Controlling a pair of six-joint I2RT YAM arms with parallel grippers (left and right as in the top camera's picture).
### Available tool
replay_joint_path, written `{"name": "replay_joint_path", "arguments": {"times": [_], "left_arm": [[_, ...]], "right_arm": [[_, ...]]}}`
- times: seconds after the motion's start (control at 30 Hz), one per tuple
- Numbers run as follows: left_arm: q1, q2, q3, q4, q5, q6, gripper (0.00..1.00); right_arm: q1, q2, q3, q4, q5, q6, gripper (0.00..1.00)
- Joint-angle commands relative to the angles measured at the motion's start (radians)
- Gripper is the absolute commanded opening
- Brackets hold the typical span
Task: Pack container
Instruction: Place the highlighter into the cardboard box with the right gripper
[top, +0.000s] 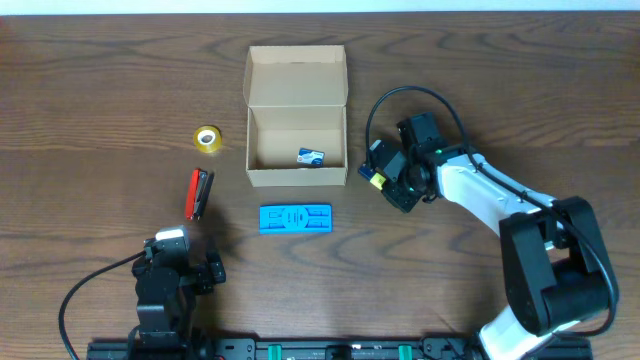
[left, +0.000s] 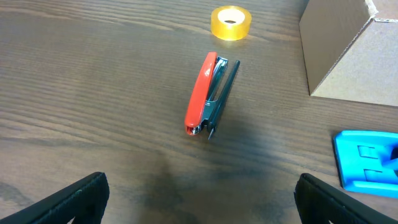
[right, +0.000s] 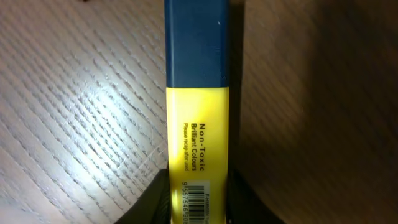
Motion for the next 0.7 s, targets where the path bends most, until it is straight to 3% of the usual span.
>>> {"name": "replay_joint_path", "arguments": {"times": [0.0,0.47,0.67], "left_arm": [[0.006,-0.006,-0.009,-0.003,0.0,0.003,0.95],[0.006,-0.006,-0.009,-0.003,0.0,0.003,0.95],[0.006,-0.006,-0.009,-0.003,0.0,0.003,0.95]], "right_arm": [[0.003,-0.005,0.008,-0.027,0.018,0.067,0.15],[0.04,-0.355,0.163,-0.154,0.004,0.101,0.1],[0.138,-0.306,0.333,-0.162,0.003,0.109,0.12]]}}
